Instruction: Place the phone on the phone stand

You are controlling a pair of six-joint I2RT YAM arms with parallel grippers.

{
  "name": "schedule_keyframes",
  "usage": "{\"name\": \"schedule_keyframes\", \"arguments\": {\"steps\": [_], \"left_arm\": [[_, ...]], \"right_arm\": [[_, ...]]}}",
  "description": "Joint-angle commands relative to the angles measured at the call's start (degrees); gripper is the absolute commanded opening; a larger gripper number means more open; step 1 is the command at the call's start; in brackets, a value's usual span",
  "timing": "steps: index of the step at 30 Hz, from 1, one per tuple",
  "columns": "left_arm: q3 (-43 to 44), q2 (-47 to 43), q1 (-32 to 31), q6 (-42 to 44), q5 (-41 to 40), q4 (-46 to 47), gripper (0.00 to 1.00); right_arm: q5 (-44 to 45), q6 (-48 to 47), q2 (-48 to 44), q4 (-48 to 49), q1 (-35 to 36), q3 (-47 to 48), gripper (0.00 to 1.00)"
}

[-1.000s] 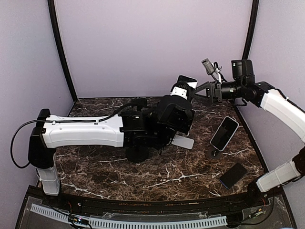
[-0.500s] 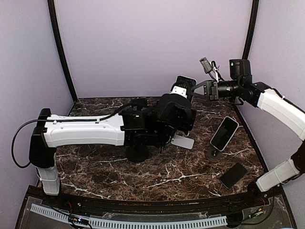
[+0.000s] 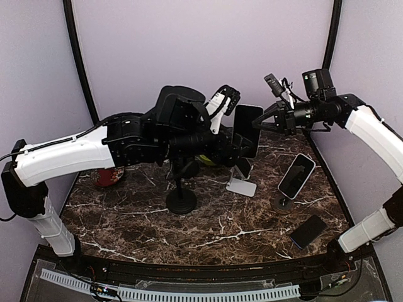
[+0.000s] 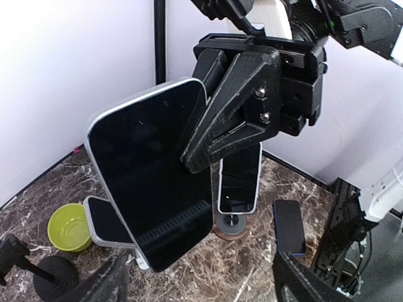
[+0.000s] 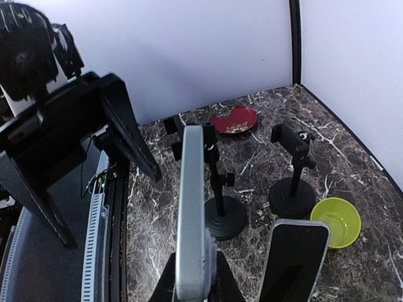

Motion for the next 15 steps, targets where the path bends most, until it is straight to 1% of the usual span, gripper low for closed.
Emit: {"name": "schedule_keyframes", "arguments": {"steps": [1,4,6,10,13,15], "left_arm": [[2.25,-1.53,1.62,2.67,11.47,-9.16,0.77],[2.51,-1.52,2.02,4.15,13.11,-10.57,0.71],[2.62,-1.51,2.42,4.13,12.92,-10.94,0.69],[1.76,-2.23,3.10,4.62,16.35,-9.07,0.62],[1.41,-2.15,3.45,5.24,18.81,-8.36,0.60],[1.68,-1.85,3.55,5.69,19.80,-8.60,0.55]], "right_arm": [[-3.73,-12.75,1.75,-10.37,0.75,4.27,0.00],[-5.60,-16.20,2.64,-14.51,1.43,5.74,0.00],[-6.33,-17.83,2.61,-15.93,2.21,6.16,0.00],[-5.56,-20.72,2.68,-18.90,5.04,6.65,0.00],[-5.21,-22.11,3.07,-20.84,6.81,6.72,0.00],[-5.02,-22.61,3.21,-21.47,7.77,6.72,0.00]]}}
